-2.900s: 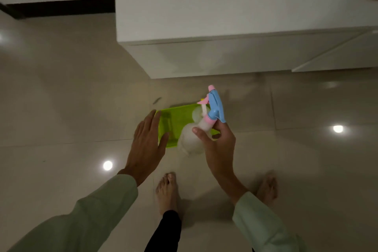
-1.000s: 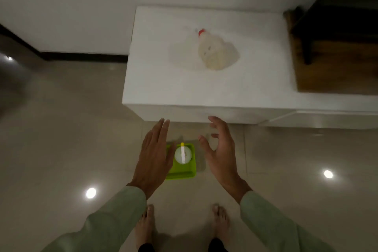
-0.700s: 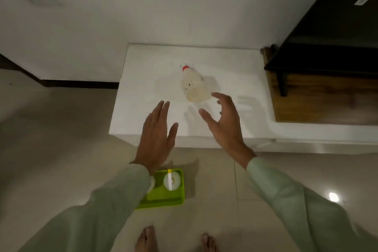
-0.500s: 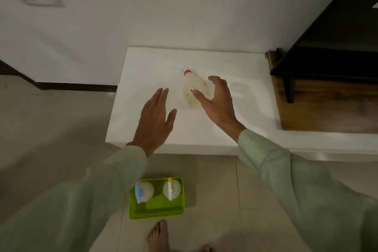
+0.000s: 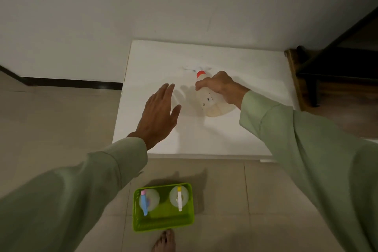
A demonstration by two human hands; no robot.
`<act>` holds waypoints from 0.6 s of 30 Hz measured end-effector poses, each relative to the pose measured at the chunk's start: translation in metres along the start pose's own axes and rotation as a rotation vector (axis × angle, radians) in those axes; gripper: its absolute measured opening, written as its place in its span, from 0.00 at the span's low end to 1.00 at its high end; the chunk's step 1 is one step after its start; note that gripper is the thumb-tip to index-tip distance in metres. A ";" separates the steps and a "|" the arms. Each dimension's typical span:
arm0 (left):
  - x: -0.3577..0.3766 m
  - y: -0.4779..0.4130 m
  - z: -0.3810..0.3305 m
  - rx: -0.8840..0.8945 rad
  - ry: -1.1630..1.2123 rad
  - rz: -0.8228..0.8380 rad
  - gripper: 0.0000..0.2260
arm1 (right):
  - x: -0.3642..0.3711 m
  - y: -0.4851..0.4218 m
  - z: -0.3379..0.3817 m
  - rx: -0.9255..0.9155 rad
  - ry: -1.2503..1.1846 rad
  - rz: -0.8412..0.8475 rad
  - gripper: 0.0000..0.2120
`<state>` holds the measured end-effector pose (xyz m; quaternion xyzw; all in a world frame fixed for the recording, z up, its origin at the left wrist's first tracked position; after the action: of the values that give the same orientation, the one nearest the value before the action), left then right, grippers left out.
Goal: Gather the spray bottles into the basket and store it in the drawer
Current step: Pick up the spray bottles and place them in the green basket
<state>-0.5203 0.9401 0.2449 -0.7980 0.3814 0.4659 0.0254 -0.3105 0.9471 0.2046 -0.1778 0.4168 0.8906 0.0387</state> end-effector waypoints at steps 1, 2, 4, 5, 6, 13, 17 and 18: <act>0.000 0.002 0.002 -0.001 0.006 0.002 0.27 | 0.005 0.002 -0.002 0.007 -0.028 0.013 0.30; 0.001 0.004 0.004 -0.003 0.013 0.005 0.27 | 0.010 0.004 -0.005 0.015 -0.058 0.023 0.29; 0.004 0.011 0.006 -0.006 0.025 0.011 0.27 | 0.019 0.013 -0.012 0.029 -0.132 0.045 0.25; 0.005 0.016 0.007 -0.006 0.028 0.012 0.27 | 0.024 0.020 -0.017 0.031 -0.179 0.058 0.23; 0.007 0.023 0.007 -0.008 0.028 0.010 0.27 | 0.030 0.028 -0.021 0.026 -0.229 0.069 0.24; 0.028 0.089 0.003 -0.031 0.074 -0.036 0.27 | 0.069 0.110 -0.053 -0.198 -0.469 0.084 0.21; 0.059 0.146 0.002 -0.078 0.126 0.000 0.27 | 0.104 0.160 -0.085 -0.344 -0.503 0.084 0.17; 0.066 0.159 0.003 -0.094 0.134 0.011 0.27 | 0.115 0.169 -0.095 -0.368 -0.515 0.090 0.16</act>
<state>-0.6048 0.7905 0.2426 -0.8255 0.3644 0.4291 -0.0403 -0.4274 0.7569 0.2318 0.0681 0.2327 0.9676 0.0708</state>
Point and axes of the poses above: each hand's wrist, its own y-axis away from the middle knuckle, its own x-axis out of the palm, z = x × y, the point moved 9 cm from there along -y, towards the middle knuckle, and after that the axes turned 14 degrees about z, right-handed, at the moved point
